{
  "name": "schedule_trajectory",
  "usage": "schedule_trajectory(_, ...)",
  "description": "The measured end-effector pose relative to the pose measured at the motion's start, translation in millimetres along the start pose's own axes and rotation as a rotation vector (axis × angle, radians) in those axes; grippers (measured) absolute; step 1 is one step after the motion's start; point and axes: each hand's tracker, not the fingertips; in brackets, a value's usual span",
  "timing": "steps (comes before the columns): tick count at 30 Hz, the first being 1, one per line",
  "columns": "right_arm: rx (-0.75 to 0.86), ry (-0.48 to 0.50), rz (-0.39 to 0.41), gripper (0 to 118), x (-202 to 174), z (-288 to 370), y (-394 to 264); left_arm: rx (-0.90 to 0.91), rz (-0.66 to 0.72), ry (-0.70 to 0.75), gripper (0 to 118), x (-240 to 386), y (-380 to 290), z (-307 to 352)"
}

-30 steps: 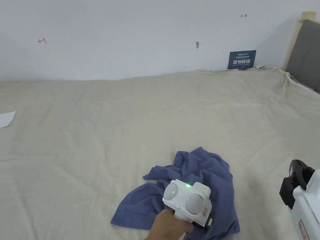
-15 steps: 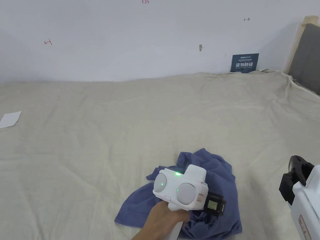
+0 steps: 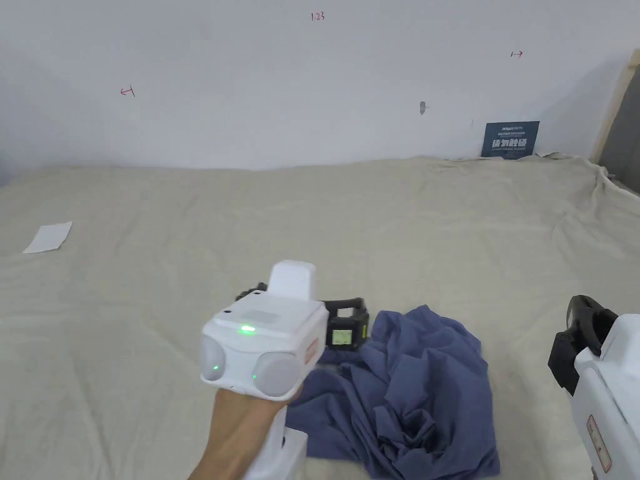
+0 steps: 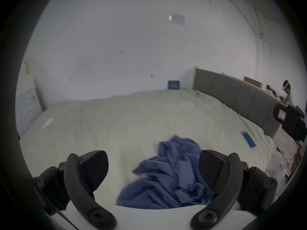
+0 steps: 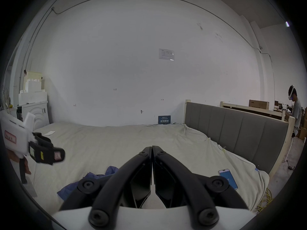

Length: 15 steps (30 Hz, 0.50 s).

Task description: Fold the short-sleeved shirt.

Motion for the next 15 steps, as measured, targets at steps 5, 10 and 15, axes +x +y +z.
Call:
schedule_trajectory(5,0.009,0.02,0.005,0,-7,-1,3,0.129,0.018,0.139,104,-35,-13,27)
schedule_trajectory(10,0.016,0.035,0.004,0,-7,-4,1,0.242,0.0,0.269,82,-59,-35,52)
schedule_trajectory(15,0.014,0.044,0.003,0,-13,0,1,0.265,0.058,0.287,24,-76,-50,65)
